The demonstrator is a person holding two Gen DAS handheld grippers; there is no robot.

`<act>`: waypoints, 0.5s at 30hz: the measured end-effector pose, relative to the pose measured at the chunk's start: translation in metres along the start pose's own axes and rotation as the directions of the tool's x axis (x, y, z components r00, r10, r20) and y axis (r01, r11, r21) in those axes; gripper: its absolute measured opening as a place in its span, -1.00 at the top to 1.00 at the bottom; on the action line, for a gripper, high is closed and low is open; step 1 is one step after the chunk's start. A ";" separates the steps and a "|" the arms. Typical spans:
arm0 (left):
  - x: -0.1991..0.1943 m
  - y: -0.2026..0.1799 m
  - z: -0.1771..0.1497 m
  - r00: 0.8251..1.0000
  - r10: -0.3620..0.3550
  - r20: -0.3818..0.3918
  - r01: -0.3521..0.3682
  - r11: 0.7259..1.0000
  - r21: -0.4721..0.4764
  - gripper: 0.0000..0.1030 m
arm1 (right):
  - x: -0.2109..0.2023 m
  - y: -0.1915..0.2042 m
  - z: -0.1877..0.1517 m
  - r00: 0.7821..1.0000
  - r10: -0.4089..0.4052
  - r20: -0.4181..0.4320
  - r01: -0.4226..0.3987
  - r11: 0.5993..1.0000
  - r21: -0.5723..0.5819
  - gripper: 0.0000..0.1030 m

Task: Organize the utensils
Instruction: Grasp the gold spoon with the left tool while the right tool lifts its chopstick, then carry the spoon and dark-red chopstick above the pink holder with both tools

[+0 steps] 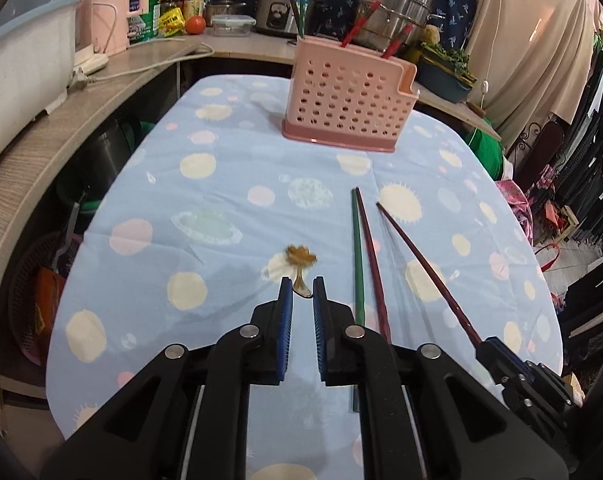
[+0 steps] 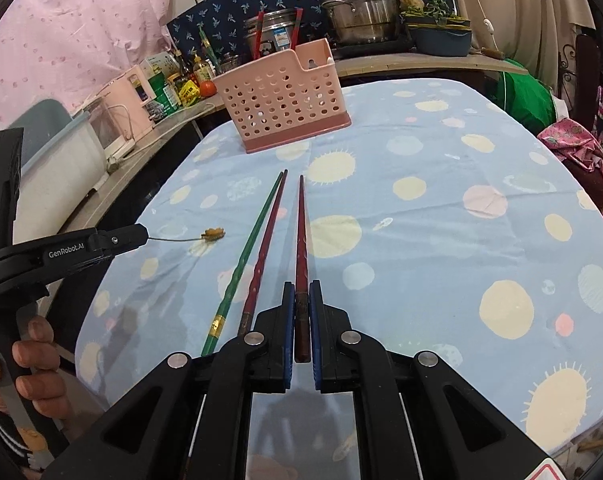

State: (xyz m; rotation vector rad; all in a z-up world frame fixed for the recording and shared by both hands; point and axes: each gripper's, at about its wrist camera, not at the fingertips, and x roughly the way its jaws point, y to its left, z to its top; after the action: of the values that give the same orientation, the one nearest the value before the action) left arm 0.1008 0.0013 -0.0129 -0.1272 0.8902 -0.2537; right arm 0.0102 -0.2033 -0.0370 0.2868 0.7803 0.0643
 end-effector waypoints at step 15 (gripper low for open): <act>-0.020 -0.002 0.037 0.996 0.010 0.083 -0.013 0.999 0.030 0.99 | -0.033 -0.015 0.058 0.992 0.033 0.120 -0.041 0.997 0.064 0.87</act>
State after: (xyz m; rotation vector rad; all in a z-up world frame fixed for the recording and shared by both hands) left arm 0.1173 0.0049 0.0262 -0.1036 0.8042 -0.2495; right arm 0.0269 -0.2361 0.0208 0.3656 0.6601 0.0559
